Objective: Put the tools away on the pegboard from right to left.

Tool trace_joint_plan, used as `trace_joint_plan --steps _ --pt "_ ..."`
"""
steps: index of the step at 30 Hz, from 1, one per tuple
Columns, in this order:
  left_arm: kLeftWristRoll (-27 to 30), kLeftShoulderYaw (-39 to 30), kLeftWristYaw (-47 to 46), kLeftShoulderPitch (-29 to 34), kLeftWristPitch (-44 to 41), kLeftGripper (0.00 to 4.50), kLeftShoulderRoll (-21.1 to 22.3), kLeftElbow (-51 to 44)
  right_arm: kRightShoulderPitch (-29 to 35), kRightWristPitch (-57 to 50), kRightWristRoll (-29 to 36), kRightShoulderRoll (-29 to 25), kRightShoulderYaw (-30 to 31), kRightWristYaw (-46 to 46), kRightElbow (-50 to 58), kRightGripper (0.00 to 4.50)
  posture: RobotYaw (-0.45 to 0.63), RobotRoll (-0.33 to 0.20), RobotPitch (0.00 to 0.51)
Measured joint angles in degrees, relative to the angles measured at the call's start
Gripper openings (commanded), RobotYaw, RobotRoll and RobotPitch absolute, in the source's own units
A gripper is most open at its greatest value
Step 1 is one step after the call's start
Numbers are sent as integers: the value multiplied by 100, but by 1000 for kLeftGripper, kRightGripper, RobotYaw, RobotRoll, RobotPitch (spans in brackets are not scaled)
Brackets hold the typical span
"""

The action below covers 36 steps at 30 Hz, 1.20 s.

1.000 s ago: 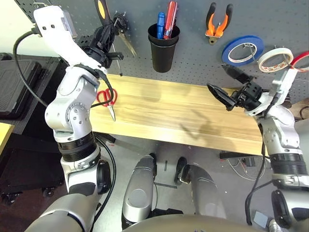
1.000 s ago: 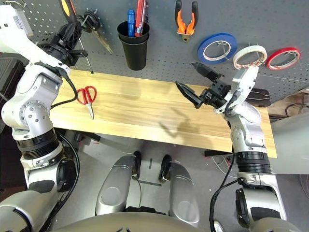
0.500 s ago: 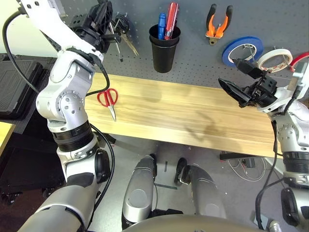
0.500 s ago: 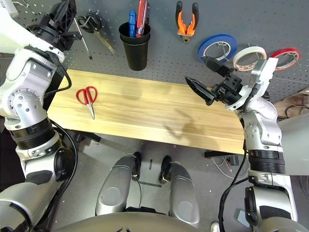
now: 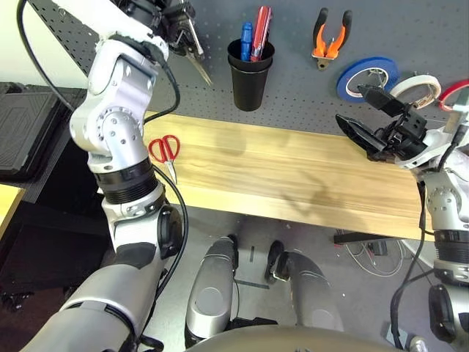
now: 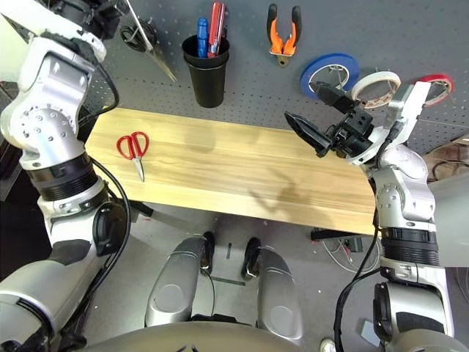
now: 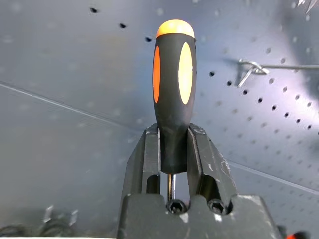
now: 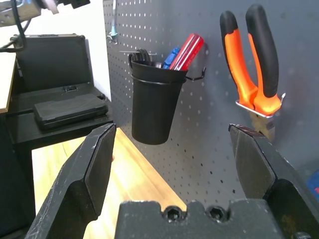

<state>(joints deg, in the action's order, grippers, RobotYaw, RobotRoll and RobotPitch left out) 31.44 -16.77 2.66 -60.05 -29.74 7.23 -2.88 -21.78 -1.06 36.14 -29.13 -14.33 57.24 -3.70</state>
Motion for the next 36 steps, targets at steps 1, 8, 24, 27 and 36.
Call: trace_joint_plan --steps 1,8,24,27,36 --pt "-12 33 8 -64 124 564 -81 153 -1 0 -1 0 0 -13 21 4500 177 0 176" --pt "-238 294 156 -271 752 564 -360 910 2 1 -28 42 4 -112 130 4500 161 0 175" --pt "-893 611 488 -198 1765 564 -373 1936 52 2 -59 81 4 -199 164 4500 148 0 179" --pt "-983 684 541 -32 1773 564 -372 1946 54 3 -76 93 5 -199 163 4500 149 0 180" --pt "-1135 886 651 256 1683 3957 -371 1726 56 4 -98 128 12 -185 163 4500 164 0 185"
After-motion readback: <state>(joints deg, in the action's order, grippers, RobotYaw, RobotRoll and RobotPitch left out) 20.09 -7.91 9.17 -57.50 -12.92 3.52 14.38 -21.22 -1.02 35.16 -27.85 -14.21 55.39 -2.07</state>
